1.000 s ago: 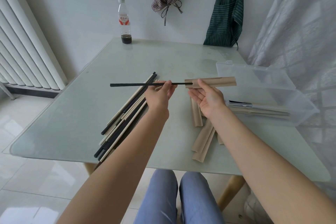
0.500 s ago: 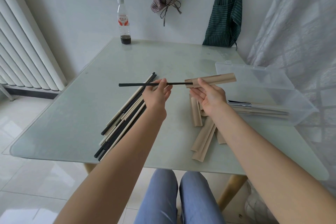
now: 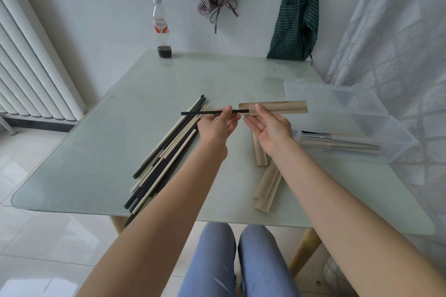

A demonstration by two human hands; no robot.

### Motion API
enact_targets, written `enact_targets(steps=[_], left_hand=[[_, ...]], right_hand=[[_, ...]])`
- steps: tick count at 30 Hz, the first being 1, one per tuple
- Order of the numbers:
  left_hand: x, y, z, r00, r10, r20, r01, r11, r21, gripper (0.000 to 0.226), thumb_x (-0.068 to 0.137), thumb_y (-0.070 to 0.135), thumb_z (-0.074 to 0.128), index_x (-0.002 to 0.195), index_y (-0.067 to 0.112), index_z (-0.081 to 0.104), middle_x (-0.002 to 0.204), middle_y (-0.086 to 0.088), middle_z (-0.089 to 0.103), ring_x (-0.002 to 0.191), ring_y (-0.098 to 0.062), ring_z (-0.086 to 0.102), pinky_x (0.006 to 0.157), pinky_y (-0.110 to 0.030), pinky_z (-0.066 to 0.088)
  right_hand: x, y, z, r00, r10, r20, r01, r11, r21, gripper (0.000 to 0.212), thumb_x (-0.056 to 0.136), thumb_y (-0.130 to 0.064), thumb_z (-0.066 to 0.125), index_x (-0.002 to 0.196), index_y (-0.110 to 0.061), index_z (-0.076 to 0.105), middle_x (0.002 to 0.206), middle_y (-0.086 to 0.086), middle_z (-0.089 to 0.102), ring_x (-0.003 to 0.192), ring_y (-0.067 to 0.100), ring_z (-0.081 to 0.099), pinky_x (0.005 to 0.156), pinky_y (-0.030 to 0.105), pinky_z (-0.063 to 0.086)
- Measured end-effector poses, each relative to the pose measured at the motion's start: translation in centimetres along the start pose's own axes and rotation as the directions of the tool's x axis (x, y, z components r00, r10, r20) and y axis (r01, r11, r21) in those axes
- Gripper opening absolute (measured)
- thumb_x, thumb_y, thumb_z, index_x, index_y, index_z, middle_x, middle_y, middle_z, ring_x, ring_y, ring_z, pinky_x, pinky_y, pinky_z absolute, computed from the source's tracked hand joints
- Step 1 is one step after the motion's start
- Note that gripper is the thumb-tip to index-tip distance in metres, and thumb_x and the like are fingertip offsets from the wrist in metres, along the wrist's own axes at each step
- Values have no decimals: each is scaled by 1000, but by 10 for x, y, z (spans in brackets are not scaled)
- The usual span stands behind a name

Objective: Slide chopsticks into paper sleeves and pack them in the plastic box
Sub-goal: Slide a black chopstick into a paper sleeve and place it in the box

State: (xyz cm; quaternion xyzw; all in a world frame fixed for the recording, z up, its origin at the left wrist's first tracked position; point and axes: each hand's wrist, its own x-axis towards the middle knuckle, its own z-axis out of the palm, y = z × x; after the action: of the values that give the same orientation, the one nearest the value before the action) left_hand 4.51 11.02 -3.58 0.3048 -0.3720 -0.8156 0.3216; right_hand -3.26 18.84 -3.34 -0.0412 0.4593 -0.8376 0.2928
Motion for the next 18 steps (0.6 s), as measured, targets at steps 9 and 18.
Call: enact_targets(steps=[9,18], left_hand=[[2,3,-7,997,40,-65,-38,999,28,8,93,16,59,89,9,58,83,-3,65,69,-8,67,63,-16,54],[0,8,-15,999,5,33,-6,1000,16,19,93,17,58,108,5,56,93,-9,67,77,-15,70,70,-21,57]], right_hand=[[-4,-4,-1,999,14,-51,-12,999,40,6,89,-6,61,83,-4,59,84,12,65,73,20,65,64,26,59],[-10,-2,4,998,44,-41,-44,999,10,4,88,-9,63,85,-10,61,80,5,67,72,14,66,64,20,58]])
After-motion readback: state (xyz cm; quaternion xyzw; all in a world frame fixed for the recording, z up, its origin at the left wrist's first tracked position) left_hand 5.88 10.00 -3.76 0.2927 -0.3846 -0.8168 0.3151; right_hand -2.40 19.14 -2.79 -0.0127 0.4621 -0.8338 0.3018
